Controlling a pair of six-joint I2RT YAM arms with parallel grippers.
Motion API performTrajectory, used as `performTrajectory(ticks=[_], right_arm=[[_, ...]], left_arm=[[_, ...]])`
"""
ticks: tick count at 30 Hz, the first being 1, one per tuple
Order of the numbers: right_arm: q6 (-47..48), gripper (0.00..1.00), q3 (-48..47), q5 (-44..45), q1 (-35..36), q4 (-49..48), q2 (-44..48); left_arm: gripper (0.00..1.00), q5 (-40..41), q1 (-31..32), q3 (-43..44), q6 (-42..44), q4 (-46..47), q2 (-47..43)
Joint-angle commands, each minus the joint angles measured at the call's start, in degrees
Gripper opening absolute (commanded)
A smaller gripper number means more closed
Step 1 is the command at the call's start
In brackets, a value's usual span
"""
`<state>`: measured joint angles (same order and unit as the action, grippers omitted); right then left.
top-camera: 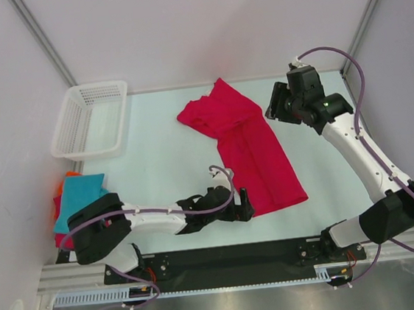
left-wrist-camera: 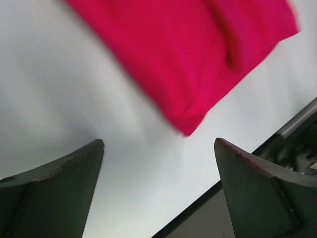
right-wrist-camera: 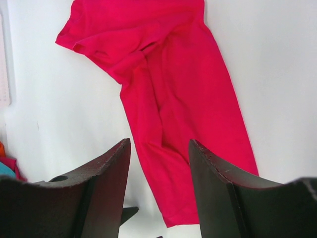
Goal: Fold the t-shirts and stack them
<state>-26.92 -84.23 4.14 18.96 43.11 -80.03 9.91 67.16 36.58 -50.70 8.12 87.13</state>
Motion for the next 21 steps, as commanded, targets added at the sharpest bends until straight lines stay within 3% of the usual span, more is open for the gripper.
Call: performTrajectory(ticks=[1, 7, 11, 18, 21], right_arm=[[0.4, 0.56, -0.6, 2.4, 0.4, 1.5, 0.1], [1.8, 0.57, -0.4, 4.7, 0.2, 3.6, 1.6], [2.1, 0.57, 0.4, 5.4, -0.6, 4.3, 2.3], [2.4, 0.57, 1.5, 5.6, -2.2, 4.3, 2.0], [2.7, 0.57, 1.3, 5.5, -2.3, 4.1, 1.6]], left_arm=[[1.0, 5.8, 2.0, -0.5, -0.9, 11.2, 3.7], [0.99, 3.9, 2.5, -0.8, -4.8, 17.1, 8.6], [0.99, -3.5, 1.9, 0.9, -11.7, 23.5, 12.8], [0.93, -8.7, 1.5, 5.7, -17.0, 20.3, 15.5], [0.6, -10.9, 0.6, 4.7, -18.7, 20.8, 14.7]])
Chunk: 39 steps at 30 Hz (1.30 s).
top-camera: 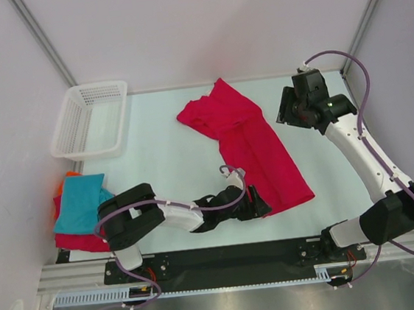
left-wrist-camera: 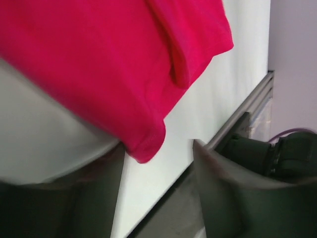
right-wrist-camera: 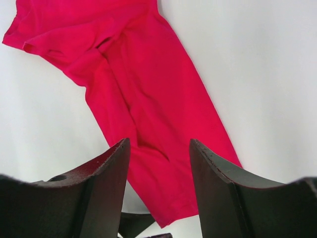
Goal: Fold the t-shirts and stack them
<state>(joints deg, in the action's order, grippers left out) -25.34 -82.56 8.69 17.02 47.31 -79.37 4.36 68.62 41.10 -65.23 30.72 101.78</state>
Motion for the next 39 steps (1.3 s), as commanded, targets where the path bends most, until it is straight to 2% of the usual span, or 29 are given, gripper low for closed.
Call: performTrajectory(ticks=[1, 6, 7, 10, 12, 16, 19, 20, 22, 24, 25, 26, 30, 33, 35, 39], right_arm=[[1.1, 0.57, -0.3, 1.0, -0.4, -0.1, 1.0], [1.2, 0.57, 0.3, 0.6, -0.6, 0.0, 1.3], [1.3, 0.57, 0.5, 0.5, -0.6, 0.1, 1.5], [1.2, 0.57, 0.7, 0.0, -0.6, 0.5, 2.6], [1.3, 0.56, 0.6, -0.6, -0.6, 0.9, 3.5], [1.3, 0.57, 1.6, -2.5, -0.1, 1.6, 4.9], [1.3, 0.57, 2.9, -4.4, 0.8, 1.5, 5.1], [1.3, 0.57, 3.1, -5.0, 1.2, 1.4, 4.9], [1.0, 0.57, 3.5, -5.4, 2.6, 1.0, 4.4], [0.9, 0.57, 3.6, -6.0, 4.0, 0.9, 3.9], [0.6, 0.57, 3.5, -6.1, 4.6, 0.9, 3.6], [0.4, 0.57, 3.4, -6.1, 5.0, 1.0, 3.0], [-1.5, 0.57, 4.9, -6.5, 8.4, 0.4, 2.5], [-3.7, 0.57, 8.7, -7.3, 11.5, -0.8, 2.9], [-6.2, 0.57, 12.1, -7.7, 13.6, -1.9, 3.5], [-12.1, 0.58, 26.0, -10.4, 18.9, -6.4, 6.4]], left_arm=[[0.38, -5.5, -1.1, -0.2, -4.6, -1.9, -0.4], [0.26, -1.5, -1.6, -2.1, -3.2, -6.5, -4.7], [0.17, -0.9, -1.7, -2.1, -2.6, -7.2, -4.9], [0.03, -1.7, -2.8, -3.1, -1.9, -7.3, -5.6], [0.0, -1.8, -3.4, -5.5, -1.6, -8.2, -8.1], [0.0, -2.5, -5.2, -12.8, -2.1, -13.6, -16.8], [0.0, -2.3, -5.3, -20.5, -4.8, -18.1, -27.0], [0.0, -2.3, -5.3, -24.9, -5.9, -19.3, -33.2], [0.0, -1.9, -5.3, -30.8, -9.5, -23.7, -40.2], [0.0, -1.3, -5.3, -34.0, -12.0, -27.9, -51.6], [0.0, -0.9, -5.3, -36.0, -14.1, -33.5, -55.9], [0.0, -0.8, -5.2, -36.8, -15.1, -36.2, -64.2], [0.02, 1.3, -4.9, -37.9, -17.9, -49.2, -81.5], [0.03, 2.3, -5.0, -37.5, -18.6, -53.8, -87.3], [0.03, 2.2, -4.9, -36.7, -18.3, -53.8, -86.1], [0.02, 1.7, -5.0, -34.2, -16.1, -51.6, -78.8]])
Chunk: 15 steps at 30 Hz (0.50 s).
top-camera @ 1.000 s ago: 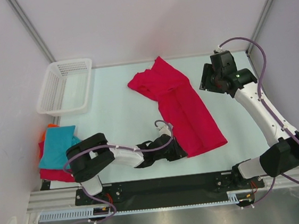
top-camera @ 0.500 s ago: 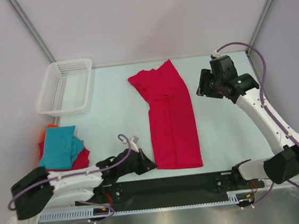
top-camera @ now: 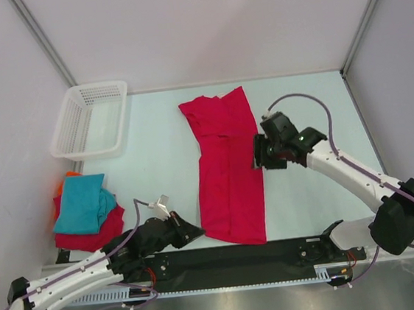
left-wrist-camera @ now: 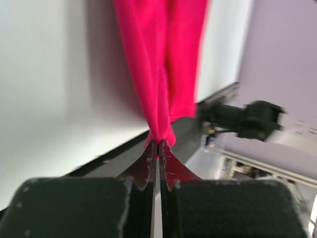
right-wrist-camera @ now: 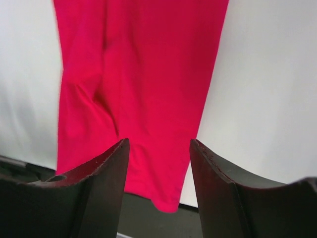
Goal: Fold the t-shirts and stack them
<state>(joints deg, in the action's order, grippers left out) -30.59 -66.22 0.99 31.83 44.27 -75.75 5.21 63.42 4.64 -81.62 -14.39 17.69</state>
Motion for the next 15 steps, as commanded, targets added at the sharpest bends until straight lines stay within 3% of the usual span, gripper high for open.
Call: performTrajectory(ticks=[1, 7, 15], right_arm=[[-7.8, 0.57, 11.5, -2.1, 5.5, -3.8, 3.2], [-16.1, 0.58, 21.7, 1.5, 13.4, -2.5, 8.9], [-26.9, 0.58, 29.1, 2.9, 22.7, -0.6, 16.5]], left_arm=[[0.02, 0.8, 0.2, 3.3, 1.5, -5.9, 8.0], [0.02, -0.5, 0.3, 5.7, 4.2, -2.5, 13.8], [0.02, -0.7, 0.3, 4.7, 3.8, -1.9, 13.2]])
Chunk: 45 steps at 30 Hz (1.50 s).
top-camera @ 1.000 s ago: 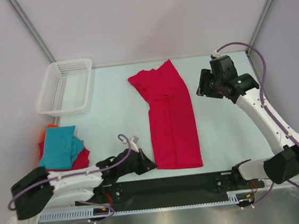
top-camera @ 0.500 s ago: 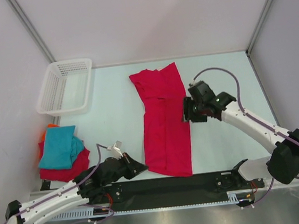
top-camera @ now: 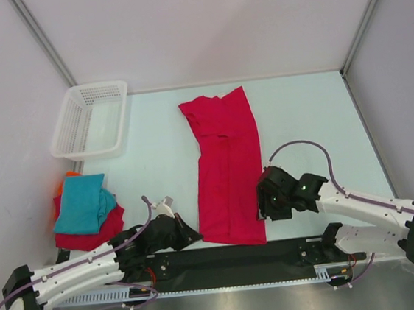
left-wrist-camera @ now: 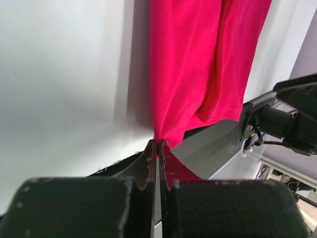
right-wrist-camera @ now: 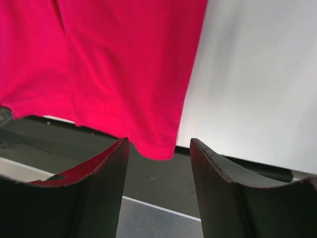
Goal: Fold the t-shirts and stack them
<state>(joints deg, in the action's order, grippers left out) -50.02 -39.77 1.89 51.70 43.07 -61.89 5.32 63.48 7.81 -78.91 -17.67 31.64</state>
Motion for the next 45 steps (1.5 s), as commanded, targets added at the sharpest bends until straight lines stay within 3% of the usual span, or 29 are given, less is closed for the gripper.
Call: performTrajectory(ticks=[1, 13, 24, 27, 28, 29, 33, 37, 45], right_arm=[[-8.4, 0.58, 3.5, 1.7, 4.1, 0.2, 2.9], [-14.8, 0.58, 6.7, 1.9, 10.9, -6.2, -2.6], [-15.5, 0.58, 2.9, 2.6, 14.7, -10.0, -12.6], [-15.3, 0.43, 2.3, 2.7, 15.4, -10.5, -13.3], [-15.4, 0.03, 2.3, 2.7, 15.7, -10.6, -13.3], [-15.8, 0.0, 2.0, 2.9, 15.9, -10.3, -13.0], [-16.6, 0.0, -0.5, 5.3, 17.7, -7.9, -11.1], [-17.9, 0.0, -5.1, 8.0, 20.4, 0.6, -8.9], [-26.0, 0.0, -15.1, 12.5, 31.9, 13.1, -5.8]], left_arm=[[0.02, -0.9, 0.2, 1.3, 0.9, 1.4, -1.0], [0.03, -0.7, 0.2, 3.3, 1.8, -0.8, -1.9], [0.03, -0.5, 0.1, 3.9, 2.4, -3.6, -4.8], [0.03, -0.2, 0.1, 3.9, 2.5, -4.7, -6.1], [0.03, -0.2, 0.1, 4.0, 2.6, -5.0, -6.4], [0.01, -0.2, 0.1, 4.1, 2.8, -5.4, -6.6], [0.0, -0.5, 0.0, 5.9, 3.8, -6.1, -6.6], [0.0, -1.5, 0.1, 9.1, 4.8, -8.1, -6.2], [0.0, -8.9, 0.1, 14.1, 3.4, -12.1, -8.3]])
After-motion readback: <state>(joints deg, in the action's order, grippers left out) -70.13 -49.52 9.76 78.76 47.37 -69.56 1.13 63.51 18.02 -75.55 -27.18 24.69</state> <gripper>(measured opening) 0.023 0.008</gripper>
